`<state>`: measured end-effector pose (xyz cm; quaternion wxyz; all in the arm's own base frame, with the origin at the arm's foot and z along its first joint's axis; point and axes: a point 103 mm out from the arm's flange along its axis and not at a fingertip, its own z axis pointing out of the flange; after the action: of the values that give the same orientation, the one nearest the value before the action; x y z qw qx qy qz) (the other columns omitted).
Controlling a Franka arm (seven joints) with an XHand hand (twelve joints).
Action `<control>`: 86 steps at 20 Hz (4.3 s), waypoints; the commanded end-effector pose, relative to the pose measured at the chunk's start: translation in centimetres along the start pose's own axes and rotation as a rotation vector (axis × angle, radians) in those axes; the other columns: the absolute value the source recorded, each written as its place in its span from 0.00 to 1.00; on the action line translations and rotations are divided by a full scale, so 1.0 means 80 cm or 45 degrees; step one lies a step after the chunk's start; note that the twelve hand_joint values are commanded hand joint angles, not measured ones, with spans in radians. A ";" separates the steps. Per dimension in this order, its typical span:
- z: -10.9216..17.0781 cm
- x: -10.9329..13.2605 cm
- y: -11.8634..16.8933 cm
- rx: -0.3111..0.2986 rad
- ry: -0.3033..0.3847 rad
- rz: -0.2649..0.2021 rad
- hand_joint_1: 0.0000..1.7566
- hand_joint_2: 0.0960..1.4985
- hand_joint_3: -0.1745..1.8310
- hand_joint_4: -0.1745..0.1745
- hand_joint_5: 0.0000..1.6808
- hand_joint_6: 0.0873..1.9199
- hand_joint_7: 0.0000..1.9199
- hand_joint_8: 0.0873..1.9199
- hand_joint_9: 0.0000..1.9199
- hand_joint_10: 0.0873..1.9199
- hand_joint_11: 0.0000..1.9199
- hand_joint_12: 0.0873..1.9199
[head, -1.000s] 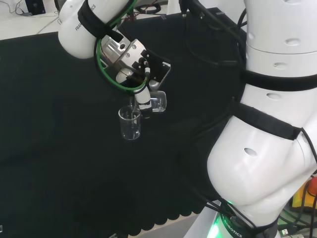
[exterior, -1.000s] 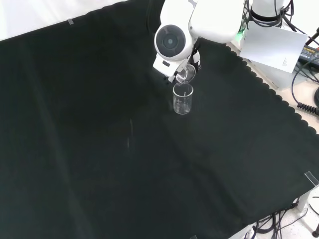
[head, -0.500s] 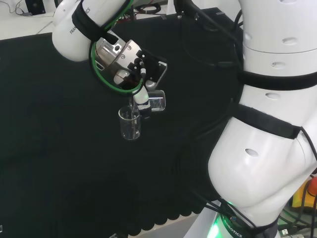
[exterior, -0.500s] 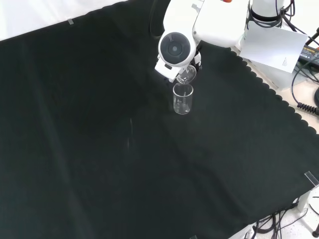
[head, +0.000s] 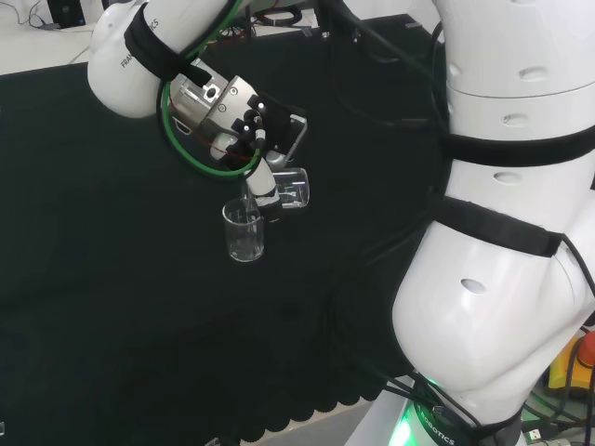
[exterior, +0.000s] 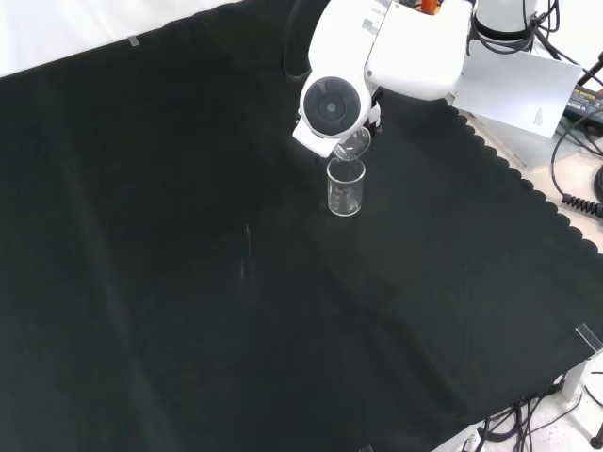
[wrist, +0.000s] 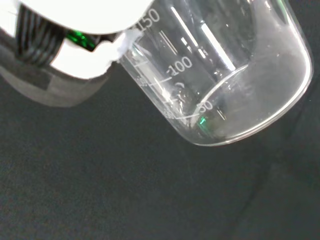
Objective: Pour the water from the handheld beaker into the one on the table.
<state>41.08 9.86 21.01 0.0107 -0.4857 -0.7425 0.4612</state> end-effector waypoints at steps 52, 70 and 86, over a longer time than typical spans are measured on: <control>-0.019 0.007 0.005 0.182 -0.081 0.098 0.65 0.39 0.49 0.60 0.69 0.47 0.75 0.38 0.81 0.23 0.77 0.28; 0.019 -0.029 -0.004 -0.163 0.309 0.011 0.65 0.39 0.49 0.61 0.69 0.47 0.75 0.38 0.81 0.24 0.77 0.28; 0.059 -0.082 -0.012 -0.465 0.562 -0.095 0.65 0.39 0.49 0.59 0.69 0.47 0.75 0.38 0.81 0.24 0.77 0.28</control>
<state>41.43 3.78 21.81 0.0891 -0.5312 -0.8068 0.2427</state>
